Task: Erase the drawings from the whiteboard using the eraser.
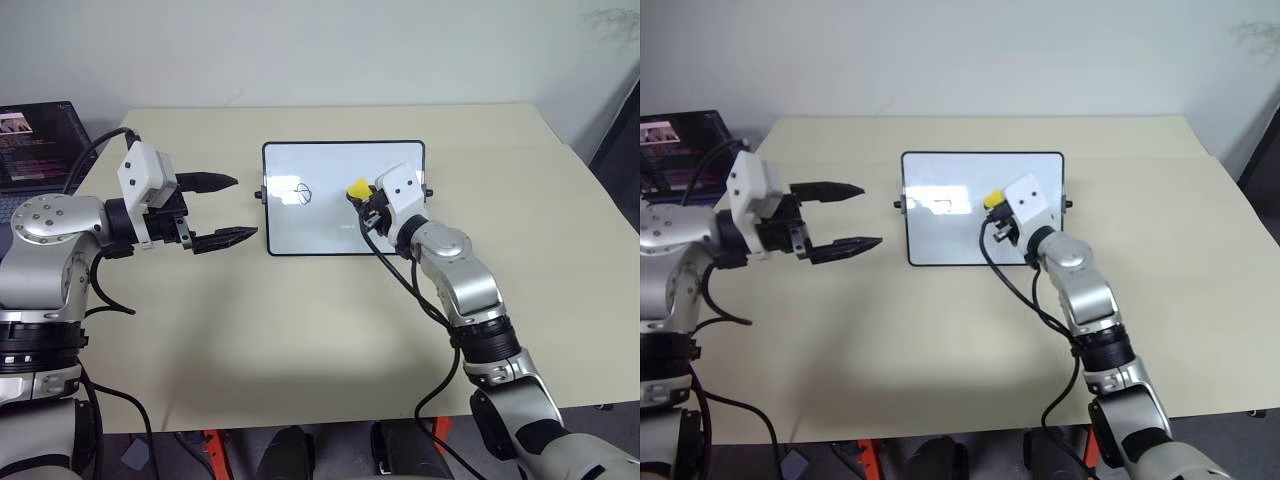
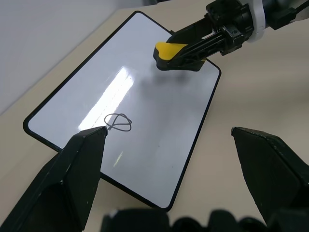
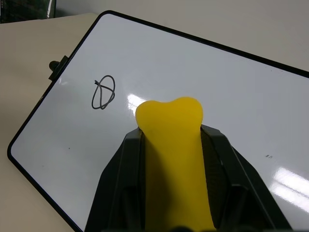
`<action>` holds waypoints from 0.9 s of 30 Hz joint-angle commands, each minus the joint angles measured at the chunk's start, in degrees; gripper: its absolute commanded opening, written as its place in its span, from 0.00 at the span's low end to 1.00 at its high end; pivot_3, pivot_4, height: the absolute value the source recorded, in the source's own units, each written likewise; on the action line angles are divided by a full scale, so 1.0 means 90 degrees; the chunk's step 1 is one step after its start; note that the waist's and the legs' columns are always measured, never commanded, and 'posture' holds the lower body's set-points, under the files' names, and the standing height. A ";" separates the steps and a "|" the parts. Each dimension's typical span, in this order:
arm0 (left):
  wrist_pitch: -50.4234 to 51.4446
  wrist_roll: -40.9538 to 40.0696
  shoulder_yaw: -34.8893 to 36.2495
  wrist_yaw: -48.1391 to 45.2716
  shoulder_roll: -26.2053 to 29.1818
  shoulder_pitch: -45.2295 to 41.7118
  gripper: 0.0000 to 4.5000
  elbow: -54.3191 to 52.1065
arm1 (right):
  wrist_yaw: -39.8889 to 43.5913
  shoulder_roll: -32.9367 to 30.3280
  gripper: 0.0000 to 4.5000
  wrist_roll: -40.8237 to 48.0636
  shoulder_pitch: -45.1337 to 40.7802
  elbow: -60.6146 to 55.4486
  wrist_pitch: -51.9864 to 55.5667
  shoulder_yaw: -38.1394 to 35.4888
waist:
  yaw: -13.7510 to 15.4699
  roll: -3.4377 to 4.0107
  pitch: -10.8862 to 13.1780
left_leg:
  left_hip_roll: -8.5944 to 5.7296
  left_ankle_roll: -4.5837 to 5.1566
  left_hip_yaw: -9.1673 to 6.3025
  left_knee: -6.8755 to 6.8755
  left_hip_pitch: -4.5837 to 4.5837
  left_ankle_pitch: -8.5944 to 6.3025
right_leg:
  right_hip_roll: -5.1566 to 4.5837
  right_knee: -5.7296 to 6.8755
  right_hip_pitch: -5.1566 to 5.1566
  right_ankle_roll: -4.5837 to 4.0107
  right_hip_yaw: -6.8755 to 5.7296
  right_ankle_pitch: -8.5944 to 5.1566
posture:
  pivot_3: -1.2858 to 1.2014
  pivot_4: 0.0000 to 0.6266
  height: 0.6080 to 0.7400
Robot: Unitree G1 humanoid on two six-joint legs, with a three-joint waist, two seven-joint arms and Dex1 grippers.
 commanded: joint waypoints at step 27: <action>-0.0259 0.0133 0.0061 0.0006 0.0014 -0.0144 1.00 -0.0025 | -0.0091 0.0448 0.28 -0.0108 -0.1051 0.1074 -0.1206 0.0324 | -0.0033 0.0001 0.0001 | 0.0001 0.0000 0.0001 0.0000 0.0002 0.0000 | 0.0003 0.0002 -0.0002 0.0000 0.0002 0.0000 | 0.52 0.24 1.00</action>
